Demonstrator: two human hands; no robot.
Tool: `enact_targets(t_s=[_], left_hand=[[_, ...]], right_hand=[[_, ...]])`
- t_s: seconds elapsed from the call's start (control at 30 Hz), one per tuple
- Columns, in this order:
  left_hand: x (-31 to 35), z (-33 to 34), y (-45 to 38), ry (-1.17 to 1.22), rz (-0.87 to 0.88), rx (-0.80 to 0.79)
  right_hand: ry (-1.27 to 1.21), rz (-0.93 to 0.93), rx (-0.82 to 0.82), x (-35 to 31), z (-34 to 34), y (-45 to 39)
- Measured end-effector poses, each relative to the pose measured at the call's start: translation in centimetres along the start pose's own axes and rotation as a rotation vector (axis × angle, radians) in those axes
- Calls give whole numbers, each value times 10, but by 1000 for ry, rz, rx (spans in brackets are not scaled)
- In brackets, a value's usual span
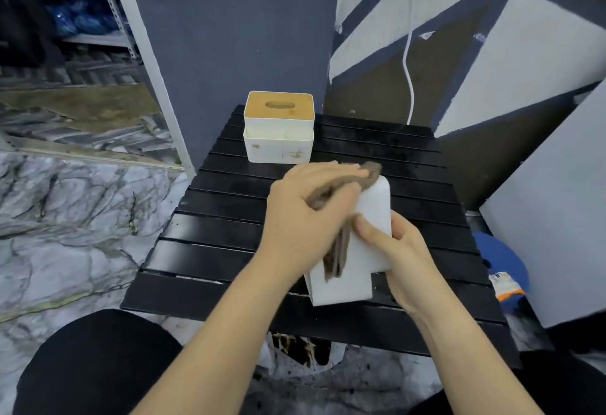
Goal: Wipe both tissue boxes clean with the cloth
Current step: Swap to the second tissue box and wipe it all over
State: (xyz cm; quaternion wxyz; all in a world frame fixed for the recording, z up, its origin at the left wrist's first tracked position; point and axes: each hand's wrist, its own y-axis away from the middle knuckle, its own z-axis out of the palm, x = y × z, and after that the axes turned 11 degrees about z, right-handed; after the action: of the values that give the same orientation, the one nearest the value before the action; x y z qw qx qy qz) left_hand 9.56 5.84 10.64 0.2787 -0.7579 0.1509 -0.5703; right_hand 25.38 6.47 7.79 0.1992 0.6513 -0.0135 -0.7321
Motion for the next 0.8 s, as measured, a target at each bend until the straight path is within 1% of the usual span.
enact_targets(t_s=[0.07, 0.13, 0.23, 0.3, 0.37, 0.4, 0.47, 0.53, 0.57, 0.63, 0.7, 0.73, 0.8], left_hand=[[-1, 11, 10, -263, 261, 17], [-11, 15, 16, -407, 399, 8], [-21, 16, 22, -459, 460, -1], [-16, 19, 27, -432, 458, 43], [-12, 22, 33, -375, 398, 122], [-10, 23, 36, -296, 311, 181], [-2, 24, 37, -14, 49, 294], [5, 26, 33, 224, -161, 352], [6, 26, 29, 267, -215, 361], [2, 27, 23, 289, -272, 333], [-3, 29, 18, 327, -320, 279], [-6, 30, 17, 340, -340, 252], [-12, 30, 13, 350, -369, 226]], right_hand=[[-45, 22, 44, -4, 4, -1], [-58, 35, 65, -7, 5, 0], [-54, 63, 51, -11, 2, 2], [-48, 79, 14, -14, -1, 6], [-18, 95, -6, -17, -4, 9], [3, 110, 0, -18, -4, 9], [85, 130, 59, -17, -4, 6], [208, 126, 188, -13, -1, 0], [259, 88, 260, -12, 1, -3], [368, -77, 350, -16, 5, -4], [565, -220, 349, -22, 2, -10], [668, -241, 323, -26, 0, -12], [830, -150, 274, -32, 0, -13]])
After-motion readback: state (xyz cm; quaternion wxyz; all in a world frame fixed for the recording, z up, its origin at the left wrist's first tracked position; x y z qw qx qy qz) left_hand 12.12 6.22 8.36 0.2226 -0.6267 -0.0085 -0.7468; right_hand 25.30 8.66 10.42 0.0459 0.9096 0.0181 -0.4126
